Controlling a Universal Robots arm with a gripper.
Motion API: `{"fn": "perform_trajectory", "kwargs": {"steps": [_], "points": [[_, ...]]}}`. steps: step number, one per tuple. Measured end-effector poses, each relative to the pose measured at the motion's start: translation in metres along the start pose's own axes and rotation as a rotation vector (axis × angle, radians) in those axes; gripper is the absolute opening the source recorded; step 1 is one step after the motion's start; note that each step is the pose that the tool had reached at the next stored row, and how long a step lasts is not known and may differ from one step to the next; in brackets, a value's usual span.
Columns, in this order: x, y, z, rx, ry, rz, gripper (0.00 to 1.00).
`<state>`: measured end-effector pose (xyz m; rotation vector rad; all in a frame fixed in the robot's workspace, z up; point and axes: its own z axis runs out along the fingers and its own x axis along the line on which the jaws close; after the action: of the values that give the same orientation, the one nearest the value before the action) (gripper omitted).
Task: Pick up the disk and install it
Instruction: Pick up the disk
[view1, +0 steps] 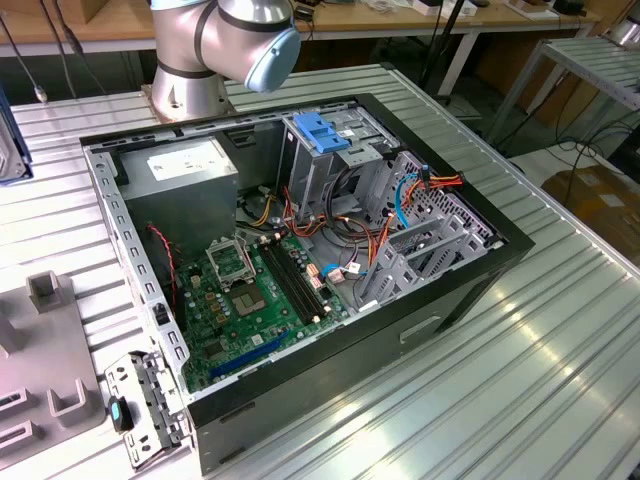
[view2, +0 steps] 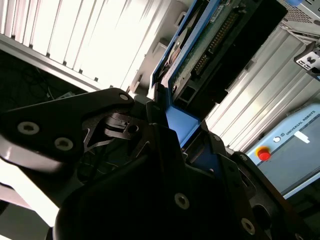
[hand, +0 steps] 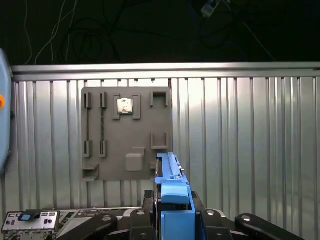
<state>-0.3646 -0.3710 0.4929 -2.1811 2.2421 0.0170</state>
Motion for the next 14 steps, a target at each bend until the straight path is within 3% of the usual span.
{"fn": "perform_trajectory", "kwargs": {"steps": [14], "points": [[-0.0005,-0.0164,0.0,-0.0001,0.0001,0.0,0.37]]}}
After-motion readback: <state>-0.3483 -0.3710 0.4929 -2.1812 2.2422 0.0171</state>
